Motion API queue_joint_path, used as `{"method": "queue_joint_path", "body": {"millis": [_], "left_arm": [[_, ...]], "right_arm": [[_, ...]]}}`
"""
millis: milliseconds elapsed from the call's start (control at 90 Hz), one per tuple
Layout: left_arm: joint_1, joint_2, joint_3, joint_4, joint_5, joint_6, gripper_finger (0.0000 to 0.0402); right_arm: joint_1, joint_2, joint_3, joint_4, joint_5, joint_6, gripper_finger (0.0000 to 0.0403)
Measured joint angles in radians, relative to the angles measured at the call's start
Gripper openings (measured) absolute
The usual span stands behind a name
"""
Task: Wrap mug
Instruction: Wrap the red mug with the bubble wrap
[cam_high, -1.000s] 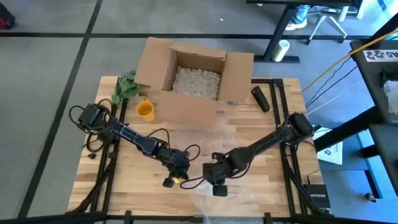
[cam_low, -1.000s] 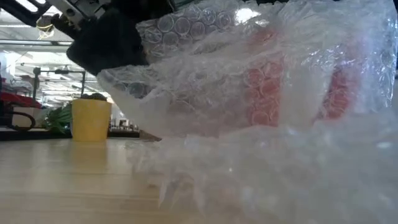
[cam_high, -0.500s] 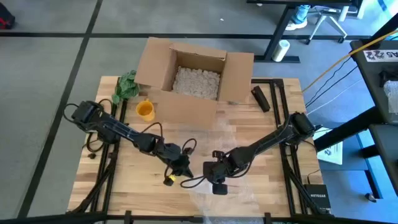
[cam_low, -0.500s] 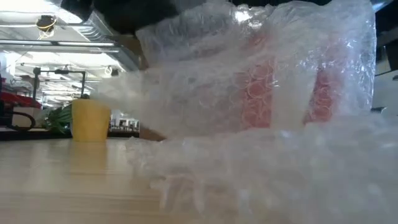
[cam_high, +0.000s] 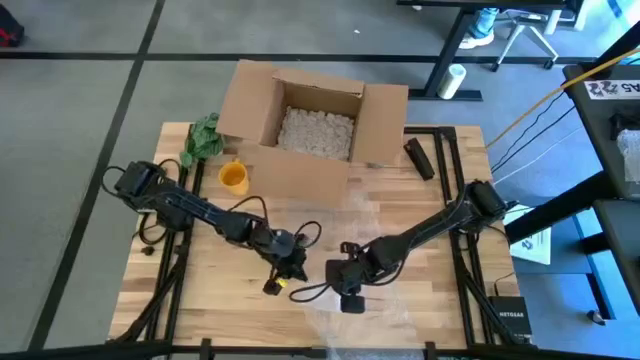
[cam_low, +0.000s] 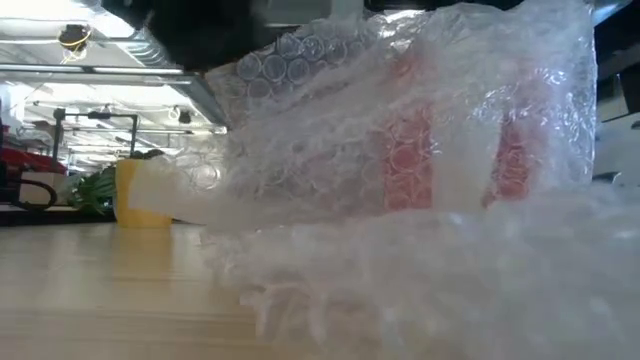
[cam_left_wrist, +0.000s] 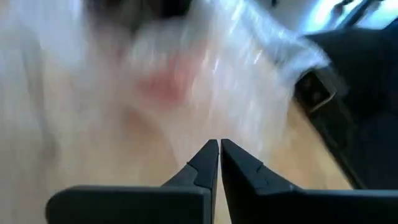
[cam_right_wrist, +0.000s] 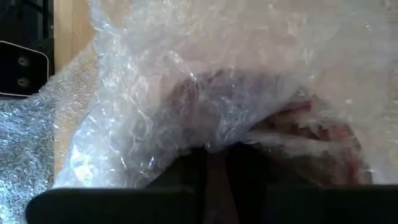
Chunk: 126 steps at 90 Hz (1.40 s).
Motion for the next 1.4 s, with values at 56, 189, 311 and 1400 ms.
{"method": "queue_joint_path", "body": {"millis": [56,189,311,1400], "left_arm": [[0.0,0.0,0.0,-0.044,0.005,-0.038,0.0005],[-0.008,0.0,0.0,-0.076,0.026,-0.092,0.0034],[-0.005,0.0,0.0,-0.075,0.048,-0.122,0.0076],[0.037,0.077,-0.217,0.315,0.219,-0.395,0.0223]], "right_arm": [[0.0,0.0,0.0,0.0,0.0,0.0,0.0044],[0.0,0.0,0.001,0.0,0.0,0.0,0.0044],[0.0,-0.001,0.001,0.001,0.0,0.0,0.0044],[0.0,-0.002,0.002,-0.002,0.0,-0.001,0.0044]]}}
